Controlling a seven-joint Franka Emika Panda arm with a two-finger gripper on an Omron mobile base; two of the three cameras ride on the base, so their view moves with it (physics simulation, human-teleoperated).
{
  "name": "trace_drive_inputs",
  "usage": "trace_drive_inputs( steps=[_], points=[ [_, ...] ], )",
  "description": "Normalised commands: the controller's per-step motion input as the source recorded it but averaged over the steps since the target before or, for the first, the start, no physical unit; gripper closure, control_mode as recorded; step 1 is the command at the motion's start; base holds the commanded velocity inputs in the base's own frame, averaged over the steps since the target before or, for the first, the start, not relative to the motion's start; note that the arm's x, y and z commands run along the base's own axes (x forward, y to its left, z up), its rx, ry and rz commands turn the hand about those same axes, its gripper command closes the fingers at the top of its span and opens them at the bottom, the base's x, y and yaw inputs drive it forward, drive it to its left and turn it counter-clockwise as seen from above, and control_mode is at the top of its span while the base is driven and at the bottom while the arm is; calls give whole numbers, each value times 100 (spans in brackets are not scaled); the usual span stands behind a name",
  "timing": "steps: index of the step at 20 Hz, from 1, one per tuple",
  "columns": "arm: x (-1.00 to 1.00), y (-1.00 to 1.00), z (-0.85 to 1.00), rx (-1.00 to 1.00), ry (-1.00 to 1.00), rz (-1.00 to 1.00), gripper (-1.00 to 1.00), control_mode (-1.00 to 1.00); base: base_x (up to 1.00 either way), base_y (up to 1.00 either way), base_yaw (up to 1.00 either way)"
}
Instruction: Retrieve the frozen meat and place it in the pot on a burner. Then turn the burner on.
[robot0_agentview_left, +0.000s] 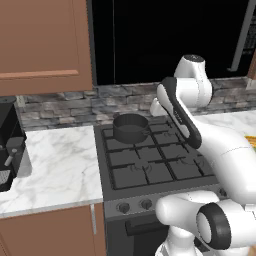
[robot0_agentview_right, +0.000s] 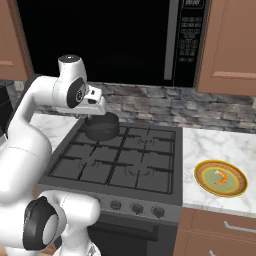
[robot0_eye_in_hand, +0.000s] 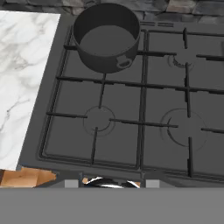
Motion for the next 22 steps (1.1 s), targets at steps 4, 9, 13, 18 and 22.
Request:
trace_drive_inputs(
  steps=[4, 9, 13, 18, 22],
  points=[
    [0, -4, 0, 0, 0, 0, -100, -100, 0, 0, 0],
    [-5, -19, -6, 0, 3, -3, -100, -100, 0, 0, 0],
    [-19, -36, -6, -4, 0, -8, -100, -100, 0, 0, 0],
    [-18, -44, -6, -3, 0, -10, -100, -100, 0, 0, 0],
    [-20, -53, -16, -2, 1, -15, -100, -100, 0, 0, 0]
  ],
)
